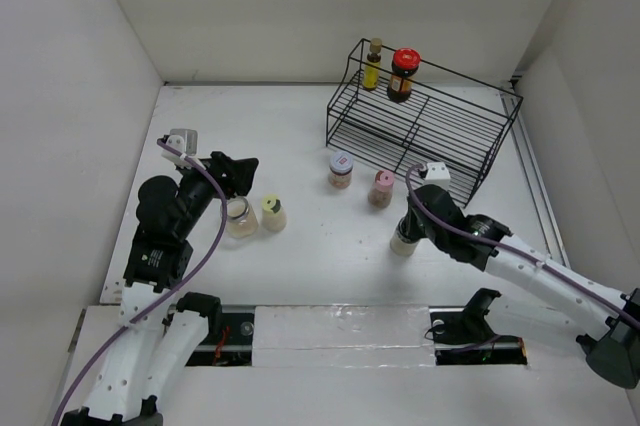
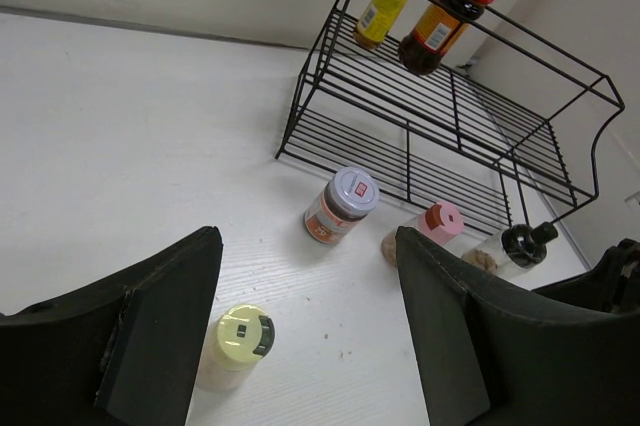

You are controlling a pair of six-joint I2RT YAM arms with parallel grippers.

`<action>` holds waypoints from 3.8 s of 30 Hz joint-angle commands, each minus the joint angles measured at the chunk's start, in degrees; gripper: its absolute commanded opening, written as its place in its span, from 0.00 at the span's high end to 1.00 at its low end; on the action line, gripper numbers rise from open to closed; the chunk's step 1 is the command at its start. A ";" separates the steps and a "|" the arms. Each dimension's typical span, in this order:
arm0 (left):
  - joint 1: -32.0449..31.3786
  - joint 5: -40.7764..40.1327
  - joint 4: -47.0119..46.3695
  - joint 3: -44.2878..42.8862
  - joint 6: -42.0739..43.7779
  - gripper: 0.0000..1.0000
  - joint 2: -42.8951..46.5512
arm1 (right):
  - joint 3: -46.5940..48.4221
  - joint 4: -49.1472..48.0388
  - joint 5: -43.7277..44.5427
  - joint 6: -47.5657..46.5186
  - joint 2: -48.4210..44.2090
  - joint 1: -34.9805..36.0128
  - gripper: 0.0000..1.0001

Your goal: Organize the condiment bottles

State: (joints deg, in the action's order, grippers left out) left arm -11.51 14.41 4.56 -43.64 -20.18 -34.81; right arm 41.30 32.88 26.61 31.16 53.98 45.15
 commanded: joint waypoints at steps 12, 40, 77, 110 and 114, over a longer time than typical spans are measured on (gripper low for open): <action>0.35 0.26 -1.39 -0.48 -0.12 0.34 0.00 | 18.78 -6.77 -0.95 -7.15 -5.28 1.70 0.93; 0.35 0.79 -1.92 -0.48 -0.12 0.34 -0.52 | 78.40 -18.21 -18.70 -24.04 44.10 -36.35 0.92; 0.35 0.79 -1.92 -0.48 -0.12 0.34 -1.05 | 66.19 -24.80 -18.96 -26.06 49.03 -38.56 0.92; 0.35 1.32 -1.92 -0.48 -0.65 0.34 0.53 | 57.58 -26.03 -20.19 -21.05 36.83 -37.50 0.34; 0.35 1.32 -1.92 -0.48 -0.65 0.34 0.53 | 53.45 -26.03 -17.04 -20.53 29.97 -37.50 0.34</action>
State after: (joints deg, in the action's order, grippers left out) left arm -11.51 14.92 4.54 -43.64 -20.45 -34.79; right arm 96.38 10.63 7.53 9.47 89.32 7.16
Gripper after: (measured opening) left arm 0.661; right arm 0.657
